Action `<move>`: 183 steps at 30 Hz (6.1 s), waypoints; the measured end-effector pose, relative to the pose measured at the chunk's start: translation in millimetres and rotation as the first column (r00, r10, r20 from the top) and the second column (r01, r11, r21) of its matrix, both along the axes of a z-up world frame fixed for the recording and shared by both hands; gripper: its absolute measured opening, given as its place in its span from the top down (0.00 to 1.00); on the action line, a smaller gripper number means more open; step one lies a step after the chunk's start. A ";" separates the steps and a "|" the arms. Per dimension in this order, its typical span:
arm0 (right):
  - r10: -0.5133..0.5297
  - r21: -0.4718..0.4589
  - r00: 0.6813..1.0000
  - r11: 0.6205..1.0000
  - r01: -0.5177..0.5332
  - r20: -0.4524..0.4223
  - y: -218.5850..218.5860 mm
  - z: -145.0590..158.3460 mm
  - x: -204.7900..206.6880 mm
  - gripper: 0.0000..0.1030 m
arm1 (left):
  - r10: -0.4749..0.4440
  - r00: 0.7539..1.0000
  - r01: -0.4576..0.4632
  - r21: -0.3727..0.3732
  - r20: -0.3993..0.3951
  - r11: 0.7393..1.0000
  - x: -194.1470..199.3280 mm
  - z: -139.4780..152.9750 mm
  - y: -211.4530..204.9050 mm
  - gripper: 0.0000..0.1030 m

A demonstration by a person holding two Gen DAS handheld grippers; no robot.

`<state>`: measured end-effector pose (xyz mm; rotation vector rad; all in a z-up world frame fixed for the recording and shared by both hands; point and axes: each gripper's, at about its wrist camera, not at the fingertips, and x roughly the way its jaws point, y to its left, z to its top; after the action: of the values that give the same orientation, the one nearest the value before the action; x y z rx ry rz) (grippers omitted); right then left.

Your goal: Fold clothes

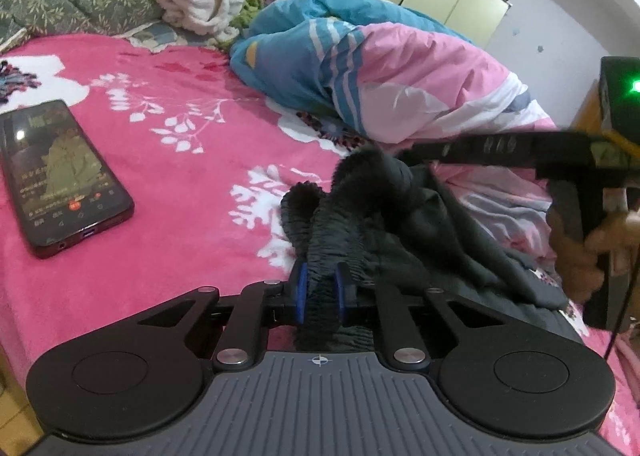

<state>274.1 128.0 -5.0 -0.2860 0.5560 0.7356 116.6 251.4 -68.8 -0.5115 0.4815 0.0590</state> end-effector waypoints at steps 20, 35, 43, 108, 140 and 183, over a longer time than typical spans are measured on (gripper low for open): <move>0.324 -0.325 0.945 0.890 -0.319 -0.039 50.8 -34.2 13.9 0.70 | -0.061 0.997 0.065 -0.103 0.039 0.993 -4.1 -0.4 14.0 0.93; 0.443 -0.282 0.896 0.864 -0.417 0.032 13.5 1.5 -27.6 0.98 | -0.145 0.976 0.175 -0.190 0.160 0.966 -17.7 6.5 24.7 0.95; 0.422 -0.264 0.906 0.878 -0.399 0.036 16.8 -7.4 -24.3 0.98 | -0.121 0.988 0.130 -0.089 0.099 0.987 -7.8 6.7 12.0 0.88; -0.273 0.331 0.921 0.873 0.359 -0.279 -232.1 27.0 -118.9 0.50 | -0.071 0.987 0.119 -0.361 0.145 0.925 -24.0 0.1 36.2 0.64; -0.525 0.481 0.583 0.332 0.811 -0.620 -405.0 -111.1 -27.9 0.61 | 0.213 0.977 -0.207 -0.288 -0.009 0.935 9.8 -17.5 -34.8 0.51; -0.863 0.400 0.462 0.358 0.844 -0.202 -486.8 5.3 -315.3 0.32 | -0.175 0.977 0.193 -0.152 0.125 0.969 -98.3 23.3 -63.4 0.34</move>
<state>-41.3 -358.8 0.3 0.4483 0.3895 -0.2221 18.3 188.0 -45.4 -0.6255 0.4249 -0.1883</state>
